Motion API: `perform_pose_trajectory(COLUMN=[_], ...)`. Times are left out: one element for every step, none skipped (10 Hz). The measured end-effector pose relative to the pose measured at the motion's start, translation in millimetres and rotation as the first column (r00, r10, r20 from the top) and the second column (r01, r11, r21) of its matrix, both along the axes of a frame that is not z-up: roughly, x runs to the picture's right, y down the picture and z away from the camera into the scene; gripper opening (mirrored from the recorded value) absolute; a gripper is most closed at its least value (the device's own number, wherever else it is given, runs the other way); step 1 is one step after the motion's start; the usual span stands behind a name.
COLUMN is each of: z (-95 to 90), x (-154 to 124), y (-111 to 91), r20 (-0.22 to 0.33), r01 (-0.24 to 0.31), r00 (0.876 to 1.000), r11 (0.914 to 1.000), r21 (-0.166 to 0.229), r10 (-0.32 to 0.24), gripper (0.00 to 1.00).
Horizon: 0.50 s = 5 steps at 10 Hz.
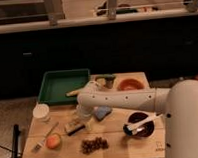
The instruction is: Wipe table surface with eraser
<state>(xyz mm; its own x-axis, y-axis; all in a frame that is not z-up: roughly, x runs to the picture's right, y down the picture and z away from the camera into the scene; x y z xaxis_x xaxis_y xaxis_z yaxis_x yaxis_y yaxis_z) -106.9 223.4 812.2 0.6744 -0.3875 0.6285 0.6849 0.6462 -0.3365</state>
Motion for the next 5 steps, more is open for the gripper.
perform_pose_trajectory(z=[0.7,1.2,1.5,3.1,5.5], x=[-0.1,-1.2,-5.0,-5.8,-5.7], y=[-0.5,-0.3,0.0,0.2,1.2], r20=[-0.009,-0.017,-0.018,-0.019,-0.021], r01=[-0.008,-0.013,-0.017,-0.023,-0.027], r00=[1.000,1.000,1.000,1.000,0.999], r11=[0.9999,0.9998,0.9997,0.9997,0.9996], r21=[0.008,0.013,0.015,0.013,0.007], r10=[0.008,0.013,0.017,0.023,0.028], gripper=[0.80,0.80,0.80,0.80,0.79])
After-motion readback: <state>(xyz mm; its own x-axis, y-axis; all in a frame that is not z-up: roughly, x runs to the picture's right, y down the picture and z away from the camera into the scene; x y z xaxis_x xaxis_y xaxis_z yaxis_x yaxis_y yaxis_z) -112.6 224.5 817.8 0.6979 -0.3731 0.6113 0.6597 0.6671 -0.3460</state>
